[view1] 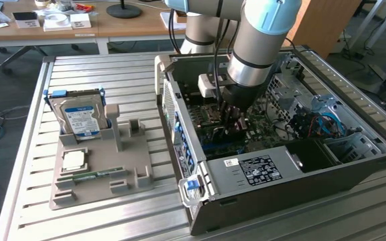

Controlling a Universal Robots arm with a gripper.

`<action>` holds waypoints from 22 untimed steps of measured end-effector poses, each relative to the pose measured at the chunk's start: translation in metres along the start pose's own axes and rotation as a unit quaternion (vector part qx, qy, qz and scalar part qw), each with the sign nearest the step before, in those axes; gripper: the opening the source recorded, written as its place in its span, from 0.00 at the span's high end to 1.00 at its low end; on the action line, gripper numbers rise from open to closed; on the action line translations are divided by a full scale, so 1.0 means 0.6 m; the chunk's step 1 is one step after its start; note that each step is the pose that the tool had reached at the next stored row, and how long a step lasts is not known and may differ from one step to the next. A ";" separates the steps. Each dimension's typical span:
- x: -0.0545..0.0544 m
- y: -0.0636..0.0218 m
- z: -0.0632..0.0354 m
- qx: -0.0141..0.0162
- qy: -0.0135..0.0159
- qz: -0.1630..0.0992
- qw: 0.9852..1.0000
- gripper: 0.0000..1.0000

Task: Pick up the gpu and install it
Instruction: 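Insert the gpu into the slot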

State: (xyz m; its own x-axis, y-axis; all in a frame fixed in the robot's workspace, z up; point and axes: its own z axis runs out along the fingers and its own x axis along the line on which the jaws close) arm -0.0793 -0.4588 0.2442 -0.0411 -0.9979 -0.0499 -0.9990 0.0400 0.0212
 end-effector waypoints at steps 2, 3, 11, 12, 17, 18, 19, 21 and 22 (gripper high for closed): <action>0.000 0.000 0.000 0.000 0.000 0.000 1.000 0.69; 0.001 0.000 0.000 0.000 0.000 0.000 1.000 0.69; 0.005 0.000 0.000 0.000 -0.006 0.000 1.000 0.69; 0.005 0.000 0.000 0.000 -0.007 0.000 1.000 0.69; 0.010 0.000 0.000 0.000 -0.011 0.000 1.000 0.69; 0.011 0.000 0.000 0.000 -0.012 0.000 1.000 0.69; 0.011 0.000 0.000 0.000 -0.012 0.000 1.000 0.69; 0.011 0.000 -0.001 0.000 -0.012 0.000 1.000 0.69; 0.011 0.000 -0.001 0.000 -0.012 0.000 1.000 0.69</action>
State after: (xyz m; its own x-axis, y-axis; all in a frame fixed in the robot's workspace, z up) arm -0.0793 -0.4652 0.2442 -0.0411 -0.9964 -0.0735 -0.9990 0.0395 0.0222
